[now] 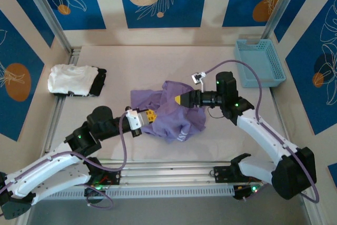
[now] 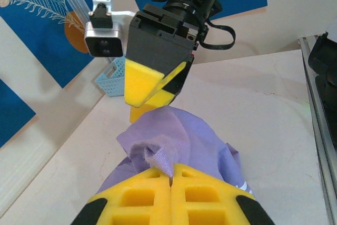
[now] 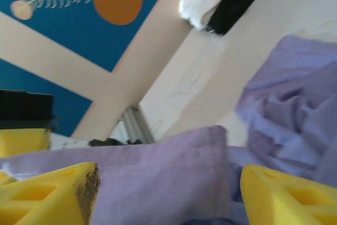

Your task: Fold the inside-out t-shirt

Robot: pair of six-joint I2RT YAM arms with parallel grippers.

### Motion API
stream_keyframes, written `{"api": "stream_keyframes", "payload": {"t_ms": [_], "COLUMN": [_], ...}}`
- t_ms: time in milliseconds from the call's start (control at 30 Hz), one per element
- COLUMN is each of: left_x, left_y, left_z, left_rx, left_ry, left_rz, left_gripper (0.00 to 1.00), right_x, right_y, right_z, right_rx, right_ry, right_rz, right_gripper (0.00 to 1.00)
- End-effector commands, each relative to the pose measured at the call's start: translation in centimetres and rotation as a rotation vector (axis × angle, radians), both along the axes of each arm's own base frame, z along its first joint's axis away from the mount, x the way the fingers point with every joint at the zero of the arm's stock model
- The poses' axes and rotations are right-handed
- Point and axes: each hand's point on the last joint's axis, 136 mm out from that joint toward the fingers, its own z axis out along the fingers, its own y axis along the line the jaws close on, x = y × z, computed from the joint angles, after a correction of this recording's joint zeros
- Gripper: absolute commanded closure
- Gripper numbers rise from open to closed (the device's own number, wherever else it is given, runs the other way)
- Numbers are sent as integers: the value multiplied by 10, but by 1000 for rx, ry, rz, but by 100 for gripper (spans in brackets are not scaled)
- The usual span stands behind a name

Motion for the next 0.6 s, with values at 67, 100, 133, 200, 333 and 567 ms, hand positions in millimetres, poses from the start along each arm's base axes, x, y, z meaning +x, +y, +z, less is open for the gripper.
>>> {"api": "stream_keyframes", "payload": {"t_ms": [67,100,133,200,333,567], "left_x": [2,3,3,5,11,38], "left_y": [4,4,4,5,7,20], "left_z": [18,18,18,17,16,23], "left_rx": [-29,-31,-33,-36,-53,-141], "left_ry": [-45,-44,-43,-39,-14,3], "left_rz": [21,26,28,38,79,250], "left_gripper": [100,100,100,100,100,100], "right_x": [-21,-23,-24,-23,-17,2], "right_y": [20,23,24,26,23,0], "right_z": [2,1,4,13,42,83], "right_rx": [52,59,76,112,159,162], "right_ry": [166,179,176,158,65,-234], "right_rz": [159,173,185,191,168,8], "right_gripper": [31,34,38,55,95,100]}}
